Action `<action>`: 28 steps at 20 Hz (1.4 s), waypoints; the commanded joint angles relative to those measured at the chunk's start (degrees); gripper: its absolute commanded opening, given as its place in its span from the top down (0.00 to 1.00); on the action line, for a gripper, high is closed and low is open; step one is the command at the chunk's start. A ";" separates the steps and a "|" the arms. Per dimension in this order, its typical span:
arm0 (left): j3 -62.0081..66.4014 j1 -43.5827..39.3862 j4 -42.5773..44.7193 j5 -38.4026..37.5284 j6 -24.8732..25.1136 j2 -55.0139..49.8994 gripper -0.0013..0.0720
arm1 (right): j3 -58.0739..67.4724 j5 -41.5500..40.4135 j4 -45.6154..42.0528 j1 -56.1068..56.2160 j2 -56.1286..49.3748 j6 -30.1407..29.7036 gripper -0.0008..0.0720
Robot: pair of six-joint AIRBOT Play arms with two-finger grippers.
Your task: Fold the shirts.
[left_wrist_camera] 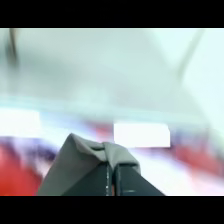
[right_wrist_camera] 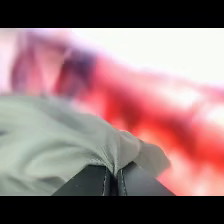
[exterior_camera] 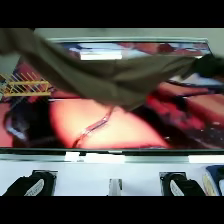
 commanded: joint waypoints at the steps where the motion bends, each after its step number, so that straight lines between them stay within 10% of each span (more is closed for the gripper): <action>1: 15.06 3.87 1.38 8.74 -0.98 3.80 0.94 | 13.18 -4.90 -4.46 -4.13 6.75 -0.61 0.95; 9: 10.14 3.87 17.53 -21.03 -1.01 6.43 0.94 | 12.76 18.21 -8.09 -4.13 6.84 1.01 0.95; 12: -1.81 3.87 17.70 -15.08 0.42 7.80 0.94 | 3.69 29.40 -6.71 -4.13 3.13 3.28 0.95; 16: -13.77 3.85 17.18 3.98 1.64 5.55 0.94 | -18.78 25.05 -2.93 -4.02 2.21 4.07 0.95; 24: -33.88 -2.10 -4.04 3.69 -6.93 -15.93 0.93 | -49.77 14.51 8.74 -4.02 2.21 9.29 0.95; 25: -34.32 -3.63 -4.44 1.75 -6.93 -18.49 0.87 | -50.10 15.06 8.57 -4.02 2.21 8.92 0.95; 27: -34.32 -5.55 -4.39 -6.08 -6.64 -22.18 0.02 | -50.07 15.28 8.68 -4.02 2.21 8.39 0.95; 28: -34.32 -5.73 -4.31 -11.87 -3.85 -23.06 0.02 | -50.07 14.99 8.66 -4.02 2.21 8.39 0.95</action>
